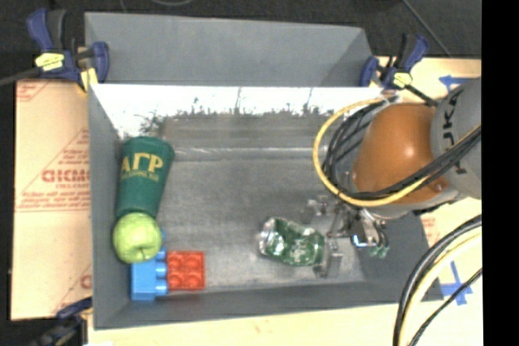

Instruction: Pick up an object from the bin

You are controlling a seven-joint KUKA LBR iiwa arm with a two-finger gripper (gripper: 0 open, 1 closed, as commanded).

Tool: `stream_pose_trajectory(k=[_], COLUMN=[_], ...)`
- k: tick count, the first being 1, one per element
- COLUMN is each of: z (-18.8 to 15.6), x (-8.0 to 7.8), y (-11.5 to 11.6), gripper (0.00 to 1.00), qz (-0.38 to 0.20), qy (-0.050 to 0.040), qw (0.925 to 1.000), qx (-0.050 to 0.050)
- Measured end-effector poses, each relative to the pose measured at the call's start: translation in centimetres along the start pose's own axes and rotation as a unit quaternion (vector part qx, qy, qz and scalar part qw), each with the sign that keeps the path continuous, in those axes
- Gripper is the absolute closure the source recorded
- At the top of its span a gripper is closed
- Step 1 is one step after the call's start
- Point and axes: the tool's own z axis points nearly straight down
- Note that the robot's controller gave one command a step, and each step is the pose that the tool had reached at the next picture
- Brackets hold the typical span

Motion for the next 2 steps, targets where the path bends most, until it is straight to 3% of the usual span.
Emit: stream_pose_trajectory(k=[1, 2], z=[-0.4, 6.2], x=[-0.2, -1.0], y=[0.0, 2.1], gripper=[0.00, 1.00], qz=[-0.001, -0.086], qy=[-0.0040, -0.0026], qw=[1.0000, 0.9962], qx=[0.001, 0.001])
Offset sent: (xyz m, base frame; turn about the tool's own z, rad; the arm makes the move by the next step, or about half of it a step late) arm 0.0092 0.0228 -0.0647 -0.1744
